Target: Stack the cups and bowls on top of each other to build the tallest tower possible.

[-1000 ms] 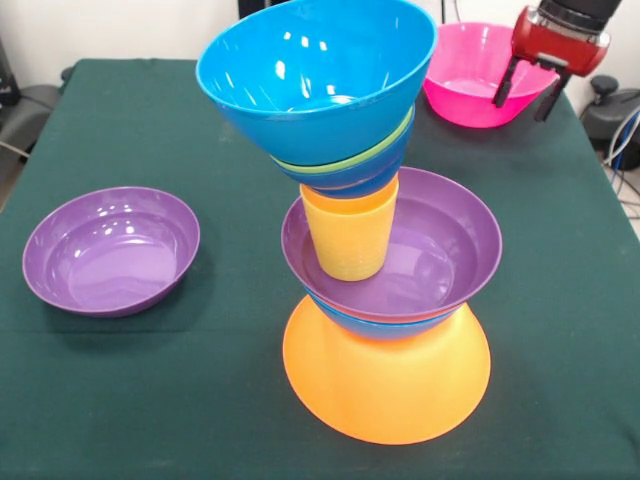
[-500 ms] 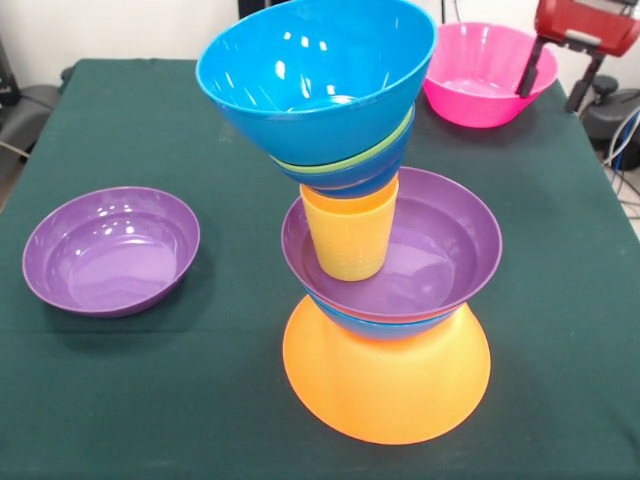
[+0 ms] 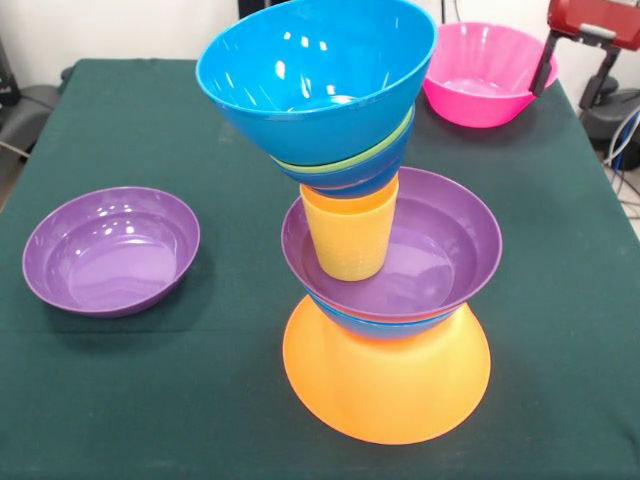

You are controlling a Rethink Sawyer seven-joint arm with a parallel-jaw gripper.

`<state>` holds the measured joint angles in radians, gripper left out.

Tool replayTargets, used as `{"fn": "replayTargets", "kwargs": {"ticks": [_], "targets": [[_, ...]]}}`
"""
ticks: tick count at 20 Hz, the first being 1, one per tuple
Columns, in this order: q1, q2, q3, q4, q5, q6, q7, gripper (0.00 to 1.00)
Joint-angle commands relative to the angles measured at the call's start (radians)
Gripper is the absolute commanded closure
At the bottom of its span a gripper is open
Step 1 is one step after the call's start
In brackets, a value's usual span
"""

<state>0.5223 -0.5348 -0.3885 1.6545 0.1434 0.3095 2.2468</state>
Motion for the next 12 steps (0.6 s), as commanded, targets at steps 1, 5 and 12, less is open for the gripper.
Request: {"fn": "replayTargets", "kwargs": {"ticks": [1,5,12], "targets": [[0.036,0.082,0.047,0.061,0.048,0.099,0.215,0.0],[0.057,0.102,0.029,0.071,0.077,0.135,0.241,0.0],[0.105,0.114,-0.023,0.077,0.106,0.188,0.248,0.0]]}}
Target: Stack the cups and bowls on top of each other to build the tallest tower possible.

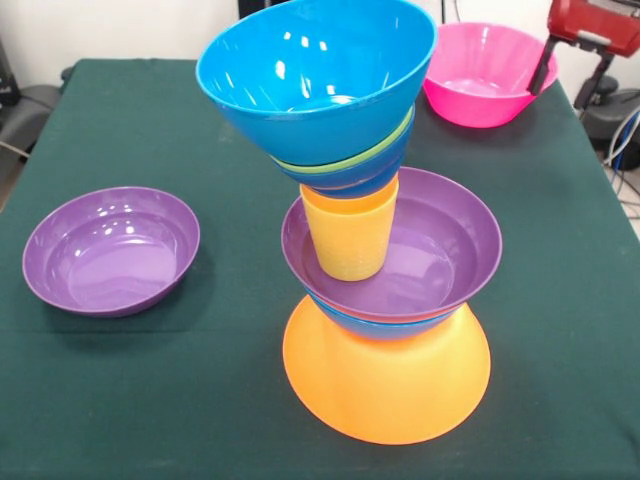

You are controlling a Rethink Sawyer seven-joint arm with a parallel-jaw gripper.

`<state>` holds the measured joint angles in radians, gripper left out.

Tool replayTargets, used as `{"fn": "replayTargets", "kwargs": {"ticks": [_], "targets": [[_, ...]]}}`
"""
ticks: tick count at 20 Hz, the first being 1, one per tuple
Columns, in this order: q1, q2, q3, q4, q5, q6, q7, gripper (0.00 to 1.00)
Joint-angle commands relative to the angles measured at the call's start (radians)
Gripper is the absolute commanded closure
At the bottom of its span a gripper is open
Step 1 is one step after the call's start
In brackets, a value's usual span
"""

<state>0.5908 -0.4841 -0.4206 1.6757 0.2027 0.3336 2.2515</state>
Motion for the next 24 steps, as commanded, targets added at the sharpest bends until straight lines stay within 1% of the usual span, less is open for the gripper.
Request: {"fn": "replayTargets", "kwargs": {"ticks": [1,5,8,16,21,24], "targets": [[0.039,0.053,0.007,0.062,0.045,0.17,0.237,0.0],[0.05,0.01,0.003,0.068,0.05,0.215,0.223,0.0],[0.057,0.002,0.008,0.065,0.06,0.229,0.226,0.0],[0.015,0.084,0.12,0.083,0.131,0.091,0.231,0.0],[0.012,0.134,0.144,0.086,0.155,0.003,0.23,0.0],[0.018,0.157,0.135,0.076,0.159,-0.008,0.225,0.0]]}}
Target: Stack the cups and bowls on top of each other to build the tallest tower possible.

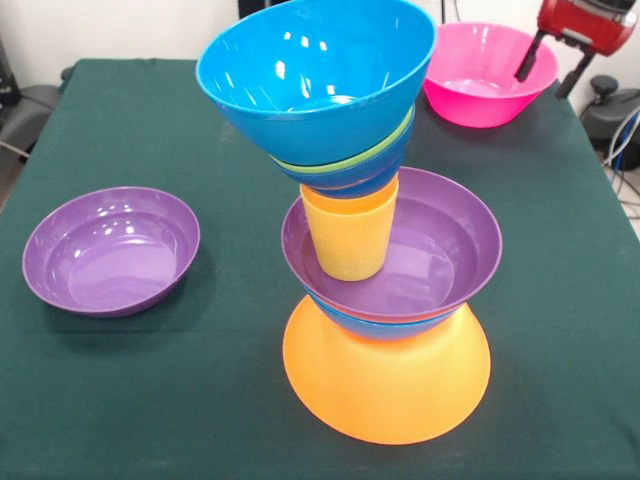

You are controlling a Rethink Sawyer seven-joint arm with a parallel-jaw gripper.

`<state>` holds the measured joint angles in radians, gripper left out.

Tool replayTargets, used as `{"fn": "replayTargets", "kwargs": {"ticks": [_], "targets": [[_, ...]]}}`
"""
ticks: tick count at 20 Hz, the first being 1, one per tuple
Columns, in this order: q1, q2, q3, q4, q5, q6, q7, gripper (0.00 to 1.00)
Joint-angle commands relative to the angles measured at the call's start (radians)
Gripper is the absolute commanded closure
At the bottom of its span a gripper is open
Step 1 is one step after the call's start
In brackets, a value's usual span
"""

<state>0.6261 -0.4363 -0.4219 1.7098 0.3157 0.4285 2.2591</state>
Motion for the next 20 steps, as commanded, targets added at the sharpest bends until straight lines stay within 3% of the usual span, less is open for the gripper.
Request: {"fn": "replayTargets", "kwargs": {"ticks": [1,7,20], "targets": [[-0.011,0.116,0.125,0.037,0.046,-0.098,0.217,0.0],[-0.001,0.131,0.089,0.029,0.044,-0.049,0.206,0.0],[0.004,0.057,0.104,0.071,0.055,0.038,0.205,0.0]]}}
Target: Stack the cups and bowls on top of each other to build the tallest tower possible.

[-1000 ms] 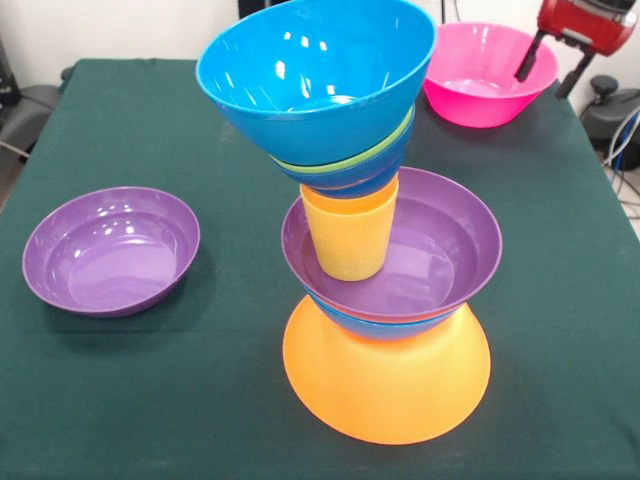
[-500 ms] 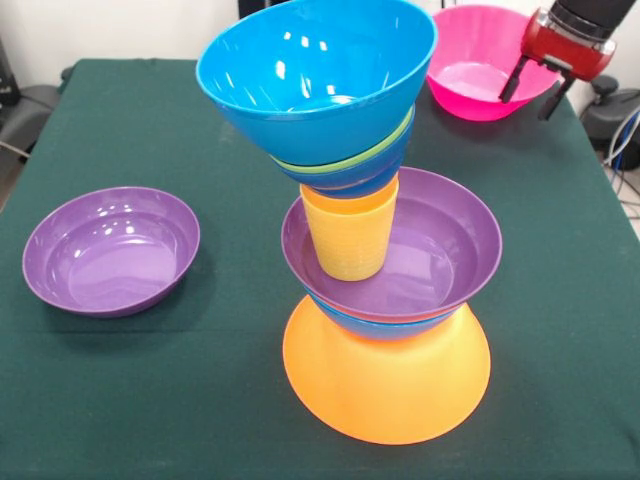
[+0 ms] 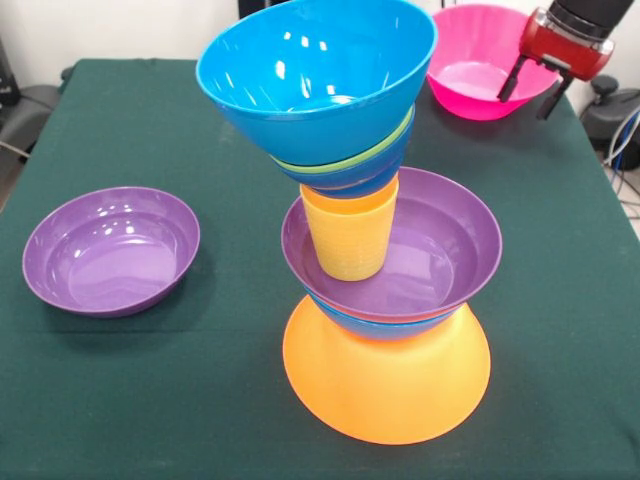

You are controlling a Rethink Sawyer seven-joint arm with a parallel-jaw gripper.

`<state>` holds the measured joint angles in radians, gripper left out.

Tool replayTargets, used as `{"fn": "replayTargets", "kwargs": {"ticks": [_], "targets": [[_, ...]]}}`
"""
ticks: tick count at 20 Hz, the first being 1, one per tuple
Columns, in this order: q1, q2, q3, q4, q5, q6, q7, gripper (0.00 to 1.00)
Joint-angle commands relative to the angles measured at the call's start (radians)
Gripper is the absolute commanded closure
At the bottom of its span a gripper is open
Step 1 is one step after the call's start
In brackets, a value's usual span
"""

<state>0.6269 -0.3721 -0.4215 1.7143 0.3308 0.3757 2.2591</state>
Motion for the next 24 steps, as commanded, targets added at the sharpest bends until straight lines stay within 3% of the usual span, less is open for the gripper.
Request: {"fn": "replayTargets", "kwargs": {"ticks": [1,11,19,24], "targets": [[0.007,-0.011,0.101,0.066,0.039,0.1,0.207,0.0],[0.016,-0.071,0.088,0.107,0.043,0.168,0.219,0.0],[0.019,-0.048,0.119,0.121,0.084,0.139,0.243,0.0],[0.011,-0.013,0.149,0.133,0.114,0.064,0.24,0.0]]}}
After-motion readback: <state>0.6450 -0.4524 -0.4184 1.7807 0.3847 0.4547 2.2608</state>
